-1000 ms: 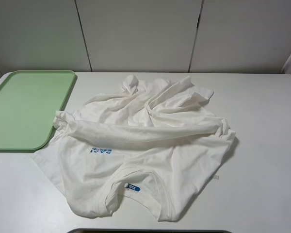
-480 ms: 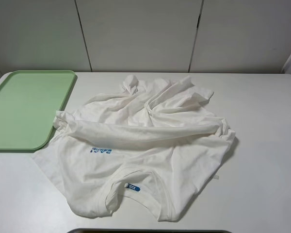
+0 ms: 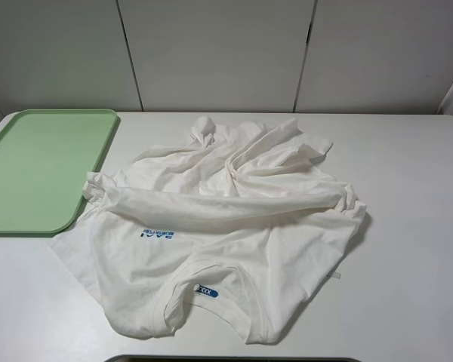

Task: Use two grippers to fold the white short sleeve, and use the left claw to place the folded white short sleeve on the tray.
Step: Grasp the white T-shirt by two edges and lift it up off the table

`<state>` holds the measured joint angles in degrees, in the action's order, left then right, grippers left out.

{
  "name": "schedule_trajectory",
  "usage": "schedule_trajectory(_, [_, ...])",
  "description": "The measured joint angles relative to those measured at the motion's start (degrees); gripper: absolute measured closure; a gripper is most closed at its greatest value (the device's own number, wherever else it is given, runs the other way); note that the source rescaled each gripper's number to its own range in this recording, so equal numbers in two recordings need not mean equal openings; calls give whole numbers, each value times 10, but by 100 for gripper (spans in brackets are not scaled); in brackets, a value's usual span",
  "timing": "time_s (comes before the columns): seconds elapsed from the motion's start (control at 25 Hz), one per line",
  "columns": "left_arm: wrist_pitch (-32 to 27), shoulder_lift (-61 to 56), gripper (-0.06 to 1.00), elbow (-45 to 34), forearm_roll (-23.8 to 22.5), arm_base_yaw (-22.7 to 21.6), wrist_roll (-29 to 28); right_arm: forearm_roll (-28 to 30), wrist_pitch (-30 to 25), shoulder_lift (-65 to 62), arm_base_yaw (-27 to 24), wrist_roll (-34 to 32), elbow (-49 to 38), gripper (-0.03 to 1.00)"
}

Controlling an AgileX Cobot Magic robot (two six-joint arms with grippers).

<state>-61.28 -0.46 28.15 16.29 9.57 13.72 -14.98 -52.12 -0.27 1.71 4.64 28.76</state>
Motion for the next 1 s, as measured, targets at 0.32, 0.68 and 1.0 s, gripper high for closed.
schedule_trajectory(0.32, [22,14,2,49,67,0,2,-7,38,0,0,0,0,-3])
schedule_trajectory(0.68, [32,123,3,144,67,0,56,-70,81,78,40,37,2,-3])
schedule_trajectory(1.0, [25,248,3,153,66,0,136,-83,98,338,87,211,4,-3])
